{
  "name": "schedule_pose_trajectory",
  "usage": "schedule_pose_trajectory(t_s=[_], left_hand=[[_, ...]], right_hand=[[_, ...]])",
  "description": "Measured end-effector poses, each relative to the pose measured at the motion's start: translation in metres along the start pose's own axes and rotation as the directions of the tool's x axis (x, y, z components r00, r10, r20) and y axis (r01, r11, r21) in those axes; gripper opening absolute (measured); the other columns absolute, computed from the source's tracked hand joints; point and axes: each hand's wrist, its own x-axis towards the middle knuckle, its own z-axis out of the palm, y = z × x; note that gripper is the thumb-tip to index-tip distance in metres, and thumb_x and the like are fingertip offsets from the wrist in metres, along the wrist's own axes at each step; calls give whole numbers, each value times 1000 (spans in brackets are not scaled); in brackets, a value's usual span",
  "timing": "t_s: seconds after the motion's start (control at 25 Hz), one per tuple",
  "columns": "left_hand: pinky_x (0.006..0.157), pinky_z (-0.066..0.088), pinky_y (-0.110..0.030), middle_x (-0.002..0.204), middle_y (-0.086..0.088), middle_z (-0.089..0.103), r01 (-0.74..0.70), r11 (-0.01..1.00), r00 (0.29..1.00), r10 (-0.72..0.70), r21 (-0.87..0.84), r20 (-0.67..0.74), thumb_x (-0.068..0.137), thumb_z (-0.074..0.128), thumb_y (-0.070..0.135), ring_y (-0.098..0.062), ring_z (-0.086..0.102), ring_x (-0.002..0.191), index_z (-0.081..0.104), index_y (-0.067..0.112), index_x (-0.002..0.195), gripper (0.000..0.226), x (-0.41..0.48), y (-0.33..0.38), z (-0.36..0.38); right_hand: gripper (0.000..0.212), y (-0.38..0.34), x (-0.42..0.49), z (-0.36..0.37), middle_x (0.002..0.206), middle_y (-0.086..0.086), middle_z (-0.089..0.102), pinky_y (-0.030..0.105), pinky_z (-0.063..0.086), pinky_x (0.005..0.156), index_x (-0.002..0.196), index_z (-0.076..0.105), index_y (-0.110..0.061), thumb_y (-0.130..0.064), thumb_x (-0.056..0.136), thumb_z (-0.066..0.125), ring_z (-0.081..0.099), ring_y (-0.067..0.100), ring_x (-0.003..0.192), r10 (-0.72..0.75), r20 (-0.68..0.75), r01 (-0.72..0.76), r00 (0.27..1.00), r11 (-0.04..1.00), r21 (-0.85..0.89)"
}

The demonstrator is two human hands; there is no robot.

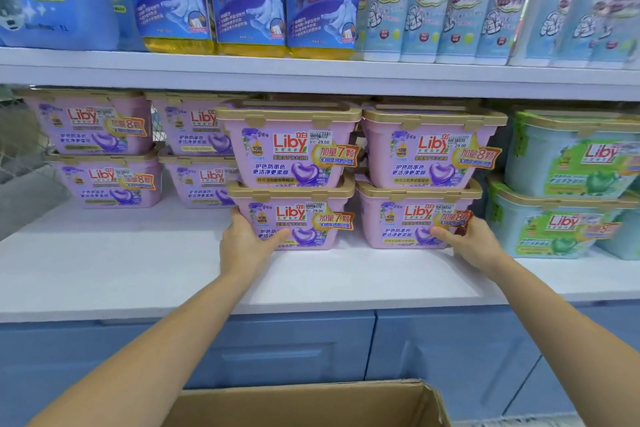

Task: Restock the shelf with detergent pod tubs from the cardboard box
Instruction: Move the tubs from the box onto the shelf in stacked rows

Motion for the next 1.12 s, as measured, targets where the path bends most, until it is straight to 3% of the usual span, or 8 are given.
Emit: schedule_pose_trajectory(t_s=[0.32, 0.68, 0.76, 0.84, 0.96, 1.04, 1.12], left_hand=[[88, 48, -39, 123, -11, 61, -24, 1000, 999, 24, 1, 28, 69, 77, 37, -33, 59, 111, 38, 6, 126, 76, 9, 4, 17], [90, 47, -38, 127, -10, 59, -40, 999, 997, 40, -5, 69, 71, 76, 36, -32, 57, 115, 32, 6, 133, 81, 14, -1, 25], [92, 45, -39, 130, -9, 57, -65, 997, 989, 60, 33, 134, 72, 75, 36, -32, 55, 118, 31, 9, 136, 82, 15, -6, 16], [99, 41, -40, 139, -10, 49, -96, 991, 983, 79, 97, 169, 72, 74, 36, -31, 47, 126, 30, 9, 140, 85, 5, -15, 0], [107, 33, -38, 144, -13, 41, -219, 958, 973, 201, 185, 111, 79, 69, 29, -29, 43, 128, 31, 4, 141, 77, -40, -32, -38], [103, 33, -36, 133, -15, 49, -364, 898, 931, 361, 247, 59, 81, 61, 31, -29, 46, 121, 41, 3, 132, 61, -78, -49, -70], [97, 35, -33, 124, -13, 54, -413, 862, 910, 405, 295, 90, 80, 54, 33, -25, 46, 116, 46, 4, 124, 53, -113, -75, -99]], right_hand=[[37, 8, 9, -2, 103, 4, 60, 31, 41, 86, 116, 56, -6, -19, 83, 65, 55, 19, 96, -19, -56, 19, 998, 1000, -1], [38, 14, 8, 3, 102, 4, 64, 31, 42, 82, 110, 59, -10, -32, 81, 67, 55, 20, 92, -11, -199, -9, 980, 995, -99], [42, 15, -2, 2, 109, 10, 67, 36, 45, 85, 112, 58, -6, -32, 80, 68, 59, 25, 95, 21, -233, -44, 972, 995, -95], [54, 15, -23, -3, 125, 17, 61, 42, 44, 95, 125, 51, -1, -28, 81, 67, 58, 30, 111, 74, -284, -90, 956, 995, -46], [48, 16, -81, -8, 130, 17, 57, 41, 42, 95, 127, 50, -3, -20, 85, 63, 54, 32, 117, -13, -320, -36, 947, 988, -148], [39, 15, -129, -3, 123, 16, 59, 33, 39, 87, 122, 54, -6, -13, 85, 62, 54, 30, 113, -106, -289, 45, 952, 977, -210], [35, 19, -175, 7, 119, 12, 60, 29, 37, 86, 119, 56, -7, -11, 85, 62, 54, 23, 106, -165, -220, 101, 961, 956, -276]])
